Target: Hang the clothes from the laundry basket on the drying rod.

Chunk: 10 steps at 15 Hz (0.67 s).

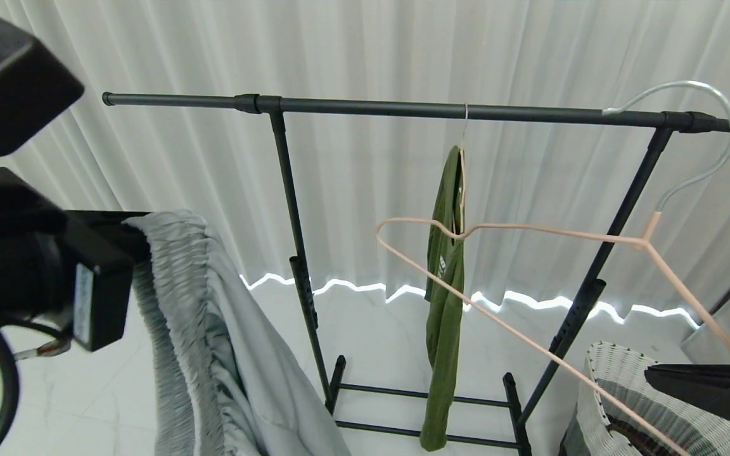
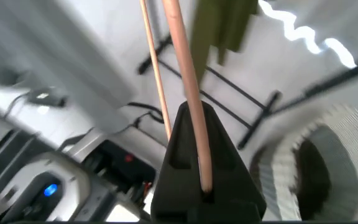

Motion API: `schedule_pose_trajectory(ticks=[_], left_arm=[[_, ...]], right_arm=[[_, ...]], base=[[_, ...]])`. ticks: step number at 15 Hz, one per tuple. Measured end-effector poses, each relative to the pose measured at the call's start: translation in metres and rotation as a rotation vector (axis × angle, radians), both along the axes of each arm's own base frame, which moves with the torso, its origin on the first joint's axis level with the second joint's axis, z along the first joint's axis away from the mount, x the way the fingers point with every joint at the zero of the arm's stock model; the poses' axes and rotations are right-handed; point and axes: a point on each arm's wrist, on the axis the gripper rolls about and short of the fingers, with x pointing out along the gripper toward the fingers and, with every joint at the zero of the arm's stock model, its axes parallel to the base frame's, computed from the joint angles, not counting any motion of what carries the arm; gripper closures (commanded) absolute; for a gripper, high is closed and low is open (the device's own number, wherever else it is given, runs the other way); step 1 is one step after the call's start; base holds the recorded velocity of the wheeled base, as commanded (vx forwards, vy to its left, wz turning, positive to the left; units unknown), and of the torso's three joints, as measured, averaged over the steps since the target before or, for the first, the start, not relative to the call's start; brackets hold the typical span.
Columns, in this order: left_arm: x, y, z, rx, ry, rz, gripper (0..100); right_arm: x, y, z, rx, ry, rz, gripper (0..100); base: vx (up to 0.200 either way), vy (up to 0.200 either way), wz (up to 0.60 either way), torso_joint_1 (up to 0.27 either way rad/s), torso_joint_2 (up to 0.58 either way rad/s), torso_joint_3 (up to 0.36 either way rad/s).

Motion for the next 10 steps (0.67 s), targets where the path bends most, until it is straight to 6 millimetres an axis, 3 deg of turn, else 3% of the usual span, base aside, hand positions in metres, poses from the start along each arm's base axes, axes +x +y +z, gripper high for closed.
schedule_pose_trajectory(ticks=[3,6,10], left_arm=[[0.024,-0.023,0.011,-0.103,0.016,0.133,100],[0.042,-0.041,0.009,-0.127,0.045,0.163,100],[0.06,-0.049,0.001,-0.101,0.067,0.204,100]], right_arm=[[-0.007,0.011,0.004,0.003,0.0,0.092,100],[-0.011,0.019,0.004,-0.006,0.005,0.14,100],[-0.019,0.026,0.003,0.0,0.023,0.202,100]], base=[[0.0,0.0,0.0,0.0,0.0,0.0],[0.0,0.0,0.0,0.0,0.0,0.0],[0.0,0.0,0.0,0.0,0.0,0.0]])
